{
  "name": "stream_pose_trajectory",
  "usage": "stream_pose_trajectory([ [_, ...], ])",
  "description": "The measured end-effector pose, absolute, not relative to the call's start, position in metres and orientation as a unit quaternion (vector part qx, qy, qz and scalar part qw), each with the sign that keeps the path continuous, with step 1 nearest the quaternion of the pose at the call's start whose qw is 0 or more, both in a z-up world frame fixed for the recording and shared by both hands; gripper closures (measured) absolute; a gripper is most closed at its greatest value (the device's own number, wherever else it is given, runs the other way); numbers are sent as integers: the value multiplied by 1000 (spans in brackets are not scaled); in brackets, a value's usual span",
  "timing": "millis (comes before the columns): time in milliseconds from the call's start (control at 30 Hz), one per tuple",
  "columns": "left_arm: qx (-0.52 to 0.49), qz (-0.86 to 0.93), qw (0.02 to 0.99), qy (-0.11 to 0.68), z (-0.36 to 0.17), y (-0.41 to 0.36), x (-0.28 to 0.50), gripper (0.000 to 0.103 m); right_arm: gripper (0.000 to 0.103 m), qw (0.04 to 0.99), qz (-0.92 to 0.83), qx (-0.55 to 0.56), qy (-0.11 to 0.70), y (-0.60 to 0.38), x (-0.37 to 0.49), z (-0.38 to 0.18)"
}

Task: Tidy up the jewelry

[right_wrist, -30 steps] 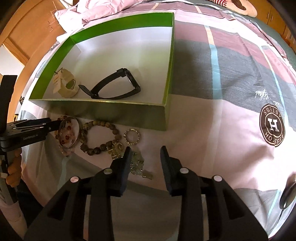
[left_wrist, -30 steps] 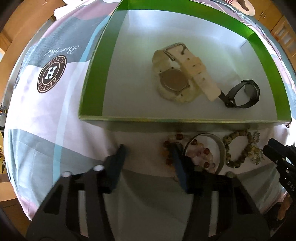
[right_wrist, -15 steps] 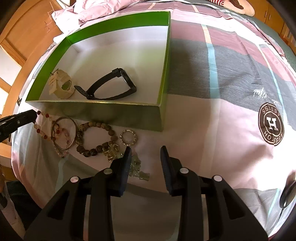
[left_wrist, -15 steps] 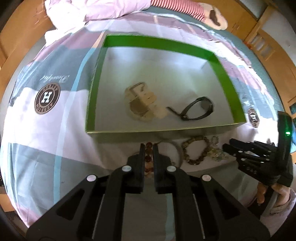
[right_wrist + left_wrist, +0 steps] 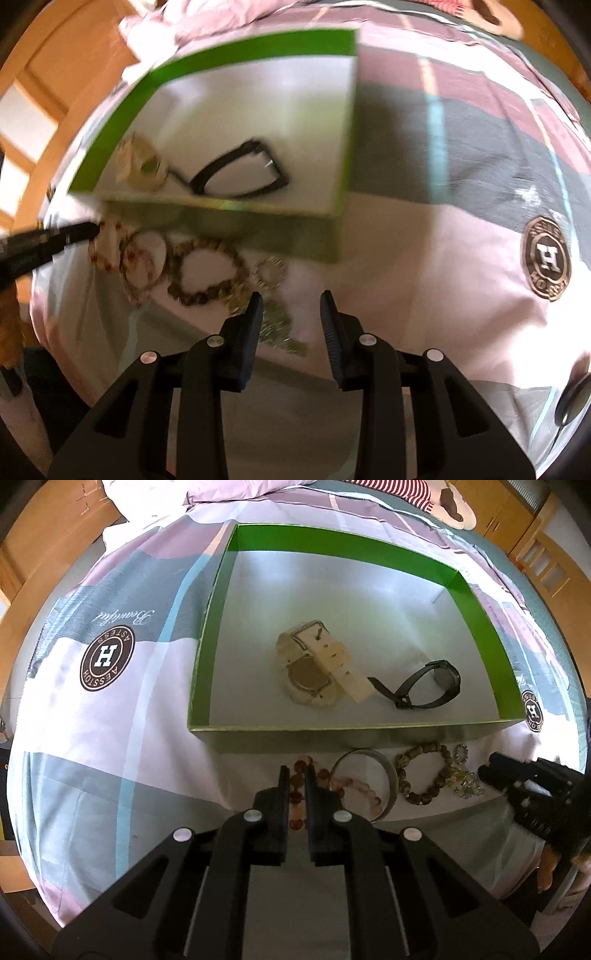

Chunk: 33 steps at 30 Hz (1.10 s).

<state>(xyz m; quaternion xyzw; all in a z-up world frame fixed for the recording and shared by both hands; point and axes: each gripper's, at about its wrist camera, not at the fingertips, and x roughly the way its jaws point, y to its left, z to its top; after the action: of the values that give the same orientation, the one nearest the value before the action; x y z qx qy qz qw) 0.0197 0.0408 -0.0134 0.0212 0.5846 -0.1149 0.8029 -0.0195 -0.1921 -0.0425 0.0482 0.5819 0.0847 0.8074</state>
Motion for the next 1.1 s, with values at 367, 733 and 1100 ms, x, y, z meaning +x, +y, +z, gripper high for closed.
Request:
stream_pose_trajectory([
  [367,19,-133,818,560,3,40,15,95,91,824,131,23,550,-168,-27,-27],
  [733,-26,-268,868,418,79,36,-17,95,91,887,226,136,380,-189,-44,54],
  [1100,-14,-146,902,405,68,36,15,95,91,941,82,63,321,-196,-32,53],
])
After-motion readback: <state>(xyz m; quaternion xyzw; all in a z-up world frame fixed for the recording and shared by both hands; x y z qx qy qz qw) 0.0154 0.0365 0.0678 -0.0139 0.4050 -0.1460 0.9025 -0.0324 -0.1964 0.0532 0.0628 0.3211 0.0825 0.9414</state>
